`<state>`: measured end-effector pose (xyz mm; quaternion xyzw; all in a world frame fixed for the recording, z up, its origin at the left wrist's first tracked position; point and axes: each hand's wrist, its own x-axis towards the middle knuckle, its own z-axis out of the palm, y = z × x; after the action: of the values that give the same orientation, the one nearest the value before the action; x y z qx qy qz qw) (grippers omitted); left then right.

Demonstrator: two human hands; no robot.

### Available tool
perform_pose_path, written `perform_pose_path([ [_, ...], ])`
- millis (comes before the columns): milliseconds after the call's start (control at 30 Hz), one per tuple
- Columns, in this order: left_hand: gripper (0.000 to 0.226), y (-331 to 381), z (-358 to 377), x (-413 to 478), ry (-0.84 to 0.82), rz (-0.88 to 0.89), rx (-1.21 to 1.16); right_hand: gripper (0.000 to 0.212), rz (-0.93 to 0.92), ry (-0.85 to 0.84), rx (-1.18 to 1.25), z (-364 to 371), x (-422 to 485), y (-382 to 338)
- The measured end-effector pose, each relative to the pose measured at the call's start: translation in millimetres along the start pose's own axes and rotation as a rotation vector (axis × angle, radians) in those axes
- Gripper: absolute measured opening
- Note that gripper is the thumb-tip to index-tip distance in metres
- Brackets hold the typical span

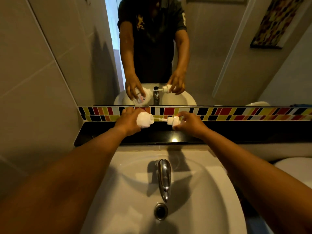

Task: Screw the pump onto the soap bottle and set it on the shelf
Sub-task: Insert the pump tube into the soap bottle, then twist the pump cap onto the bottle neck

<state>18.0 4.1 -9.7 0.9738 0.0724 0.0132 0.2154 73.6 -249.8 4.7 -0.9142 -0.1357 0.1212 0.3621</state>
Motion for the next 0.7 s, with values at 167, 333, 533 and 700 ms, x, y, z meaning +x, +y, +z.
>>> perform_pose_path([
  [167,0.076,22.3,-8.9,-11.6,-0.046,0.105,0.023,0.060,-0.042,0.045,-0.207,-3.8,-13.4,-15.6],
  [333,0.077,42.1,-5.4,-26.5,-0.064,0.136,0.023,0.061,-0.161,0.048,-0.442,-7.5,-28.1,-30.2],
  [533,0.075,50.7,-11.0,-35.2,-0.128,0.109,-0.114,0.064,-0.307,0.045,-0.546,-8.7,-38.8,-36.4],
  [700,0.073,54.2,-14.5,-35.3,-0.161,0.106,-0.167,0.061,-0.333,0.063,-0.550,-7.8,-42.9,-36.4],
])
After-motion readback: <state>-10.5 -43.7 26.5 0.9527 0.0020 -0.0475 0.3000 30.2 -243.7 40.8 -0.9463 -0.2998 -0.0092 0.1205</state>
